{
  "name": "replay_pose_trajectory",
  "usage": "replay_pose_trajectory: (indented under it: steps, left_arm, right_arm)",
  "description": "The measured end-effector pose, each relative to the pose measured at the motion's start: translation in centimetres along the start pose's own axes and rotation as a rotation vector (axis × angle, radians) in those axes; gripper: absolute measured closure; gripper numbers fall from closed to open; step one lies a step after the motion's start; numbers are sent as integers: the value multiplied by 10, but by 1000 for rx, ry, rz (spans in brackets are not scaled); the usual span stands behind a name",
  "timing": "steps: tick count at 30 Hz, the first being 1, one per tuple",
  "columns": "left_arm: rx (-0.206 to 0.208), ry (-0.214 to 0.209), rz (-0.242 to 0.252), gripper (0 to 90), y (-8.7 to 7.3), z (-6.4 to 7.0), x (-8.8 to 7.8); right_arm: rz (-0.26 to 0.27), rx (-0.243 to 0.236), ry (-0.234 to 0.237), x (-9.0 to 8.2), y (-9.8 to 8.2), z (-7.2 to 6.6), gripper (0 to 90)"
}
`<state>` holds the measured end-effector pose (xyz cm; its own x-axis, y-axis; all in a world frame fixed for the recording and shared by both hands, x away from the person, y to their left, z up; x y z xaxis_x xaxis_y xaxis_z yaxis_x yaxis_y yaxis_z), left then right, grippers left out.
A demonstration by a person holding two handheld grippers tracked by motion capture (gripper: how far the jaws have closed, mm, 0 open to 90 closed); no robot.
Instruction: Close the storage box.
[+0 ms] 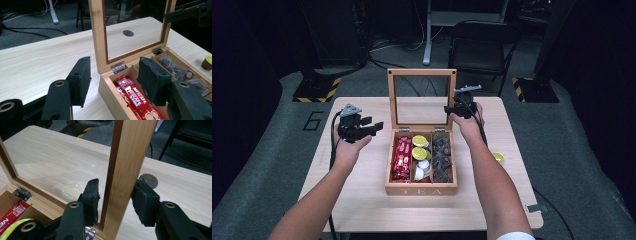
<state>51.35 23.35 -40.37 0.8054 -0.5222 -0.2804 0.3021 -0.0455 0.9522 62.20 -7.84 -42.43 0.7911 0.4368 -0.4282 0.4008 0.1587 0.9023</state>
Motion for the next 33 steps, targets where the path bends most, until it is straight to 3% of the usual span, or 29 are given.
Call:
replay_pose_trajectory:
  steps: [7,13,24,33]
  left_arm:
    - [-1,2,-2,440,-1,-1,-2]
    - [-6,9,2,440,-3,-2,-2]
    - [-4,14,9,438,2,-2,1]
    - [4,10,20,442,14,4,10]
  right_arm:
    - [-16,-27,-11,-1,0,1,602]
    - [-8,-1,-7,-5,0,1,631]
    - [2,-2,-15,-16,-1,-4,647]
    - [21,-42,-18,-31,-6,-12,648]
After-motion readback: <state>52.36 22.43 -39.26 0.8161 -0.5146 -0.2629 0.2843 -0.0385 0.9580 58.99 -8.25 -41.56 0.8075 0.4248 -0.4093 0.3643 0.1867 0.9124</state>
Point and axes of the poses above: each handheld gripper's, and its own axes: x roughly forward along the jaws, y roughly out of its top, z roughly to its right, the point moved 6 cm from there along x, roughly forward along the jaws, and after that the axes turned 12 degrees about z, right-handed, at the moved point
